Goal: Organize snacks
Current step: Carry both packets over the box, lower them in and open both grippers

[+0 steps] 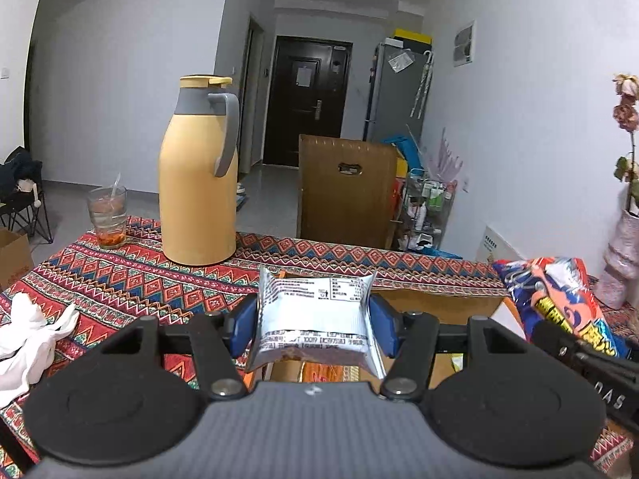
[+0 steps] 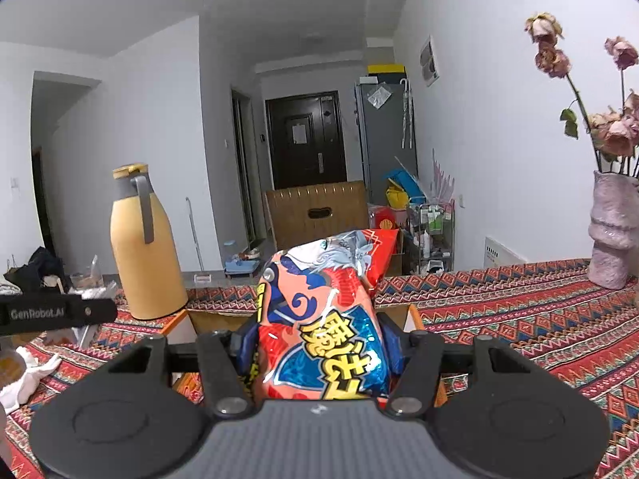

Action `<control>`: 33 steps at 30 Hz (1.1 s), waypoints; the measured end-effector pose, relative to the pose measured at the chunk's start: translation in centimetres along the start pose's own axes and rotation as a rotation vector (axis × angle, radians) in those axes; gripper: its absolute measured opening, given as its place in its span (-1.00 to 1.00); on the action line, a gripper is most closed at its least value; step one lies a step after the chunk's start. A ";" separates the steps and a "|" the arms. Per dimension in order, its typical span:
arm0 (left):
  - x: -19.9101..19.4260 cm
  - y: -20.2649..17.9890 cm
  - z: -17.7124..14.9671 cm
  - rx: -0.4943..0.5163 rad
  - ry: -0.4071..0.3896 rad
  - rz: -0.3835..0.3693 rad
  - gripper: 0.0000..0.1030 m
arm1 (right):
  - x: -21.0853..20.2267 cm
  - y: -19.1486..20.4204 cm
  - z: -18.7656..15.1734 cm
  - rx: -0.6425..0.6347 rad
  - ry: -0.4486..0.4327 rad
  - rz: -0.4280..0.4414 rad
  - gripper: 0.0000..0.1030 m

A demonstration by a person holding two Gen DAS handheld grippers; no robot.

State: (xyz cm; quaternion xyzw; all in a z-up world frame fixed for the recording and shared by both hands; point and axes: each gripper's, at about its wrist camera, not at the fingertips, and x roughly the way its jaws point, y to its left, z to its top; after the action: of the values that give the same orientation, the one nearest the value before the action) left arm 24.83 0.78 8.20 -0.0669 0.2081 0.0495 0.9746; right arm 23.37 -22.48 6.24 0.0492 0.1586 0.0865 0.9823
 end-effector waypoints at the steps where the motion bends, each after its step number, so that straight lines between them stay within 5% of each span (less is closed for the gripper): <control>1: 0.6 0.0 0.1 -0.001 0.005 0.003 0.16 | 0.6 0.1 0.0 0.000 0.007 -0.003 0.12; 22: 5.7 0.4 -3.2 0.001 0.074 0.027 0.17 | 7.2 0.2 -4.1 -0.016 0.148 -0.036 0.12; 27: 5.1 0.4 -3.5 0.001 0.049 0.011 0.42 | 7.5 0.1 -4.4 -0.013 0.169 -0.034 0.16; 29: 4.7 0.9 -3.4 -0.023 0.030 0.014 0.84 | 7.6 -0.1 -4.7 -0.006 0.186 -0.036 0.23; 33: 4.1 1.2 -3.0 -0.050 0.005 0.017 1.00 | 7.0 -0.5 -4.8 0.019 0.174 -0.037 0.93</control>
State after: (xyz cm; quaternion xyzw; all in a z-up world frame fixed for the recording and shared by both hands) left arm 27.17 1.78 3.66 -0.0898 0.2099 0.0630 0.9715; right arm 28.51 -21.34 -0.46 0.0480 0.2451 0.0708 0.9657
